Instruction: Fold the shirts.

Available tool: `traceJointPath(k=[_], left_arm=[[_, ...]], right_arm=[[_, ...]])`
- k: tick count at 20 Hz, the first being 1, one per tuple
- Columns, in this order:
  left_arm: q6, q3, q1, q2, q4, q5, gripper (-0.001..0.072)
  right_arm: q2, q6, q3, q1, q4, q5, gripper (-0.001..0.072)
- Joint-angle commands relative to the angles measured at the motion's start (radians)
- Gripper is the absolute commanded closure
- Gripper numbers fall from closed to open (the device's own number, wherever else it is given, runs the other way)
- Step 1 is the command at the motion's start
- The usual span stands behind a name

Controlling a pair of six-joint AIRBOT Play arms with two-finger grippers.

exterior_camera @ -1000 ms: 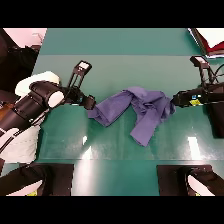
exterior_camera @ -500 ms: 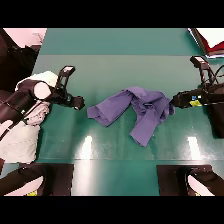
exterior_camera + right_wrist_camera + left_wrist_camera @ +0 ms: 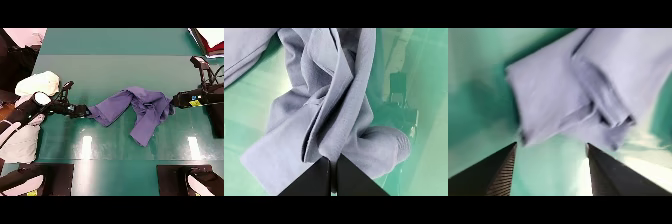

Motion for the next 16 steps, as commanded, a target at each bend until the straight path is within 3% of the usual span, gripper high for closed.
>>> traceJointPath(k=[1, 4, 8, 10, 14, 16], left_arm=[[0.087, -0.013, 0.004, -0.056, -0.161, 0.023, 0.0186], [0.086, -0.013, 0.004, -0.062, -0.161, 0.019, 0.0226], [0.087, 0.006, 0.004, -0.055, -0.134, -0.025, 0.0225], [0.084, 0.058, 0.004, -0.04, -0.055, -0.045, 0.0225], [-0.026, 0.094, 0.004, -0.041, 0.154, -0.084, 0.0224], [-0.027, 0.063, 0.004, -0.051, 0.147, -0.072, 0.0224]], right_arm=[[0.0, 0.007, 0.001, 0.001, 0.0, 0.01, 0.0691], [0.0, 0.007, 0.001, 0.001, 0.0, 0.011, 0.0691], [0.0, 0.007, 0.001, 0.0, 0.0, 0.012, 0.069], [0.0, 0.007, 0.001, 0.0, 0.0, 0.011, 0.069], [0.0, 0.007, 0.001, 0.001, 0.0, 0.011, 0.069], [0.0, 0.007, 0.001, 0.001, 0.0, 0.011, 0.069]])
